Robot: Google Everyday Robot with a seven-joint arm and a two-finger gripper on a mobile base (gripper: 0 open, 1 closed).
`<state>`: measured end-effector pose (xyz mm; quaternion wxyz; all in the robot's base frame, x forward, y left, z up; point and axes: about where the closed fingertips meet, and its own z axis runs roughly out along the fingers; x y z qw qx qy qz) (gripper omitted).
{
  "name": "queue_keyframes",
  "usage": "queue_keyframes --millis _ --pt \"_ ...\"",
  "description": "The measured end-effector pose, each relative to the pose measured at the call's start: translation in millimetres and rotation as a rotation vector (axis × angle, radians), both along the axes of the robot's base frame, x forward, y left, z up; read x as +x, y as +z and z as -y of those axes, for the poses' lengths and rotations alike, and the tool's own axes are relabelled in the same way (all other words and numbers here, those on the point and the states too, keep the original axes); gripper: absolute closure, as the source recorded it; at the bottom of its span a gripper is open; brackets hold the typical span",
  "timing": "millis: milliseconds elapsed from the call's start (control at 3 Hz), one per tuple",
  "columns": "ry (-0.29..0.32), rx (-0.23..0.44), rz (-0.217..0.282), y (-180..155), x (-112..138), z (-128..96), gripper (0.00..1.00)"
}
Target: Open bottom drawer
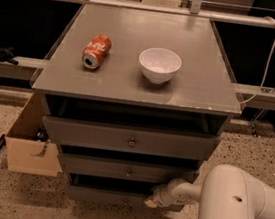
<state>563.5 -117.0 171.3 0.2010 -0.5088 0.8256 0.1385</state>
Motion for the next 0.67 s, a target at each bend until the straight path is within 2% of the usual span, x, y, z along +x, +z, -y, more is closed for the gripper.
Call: queue_keyframes --millis 333,667 --pt "0.0 0.0 0.0 0 0 0 0.3" --pt "0.007 -0.015 -0.03 -5 -28 12 0.53"
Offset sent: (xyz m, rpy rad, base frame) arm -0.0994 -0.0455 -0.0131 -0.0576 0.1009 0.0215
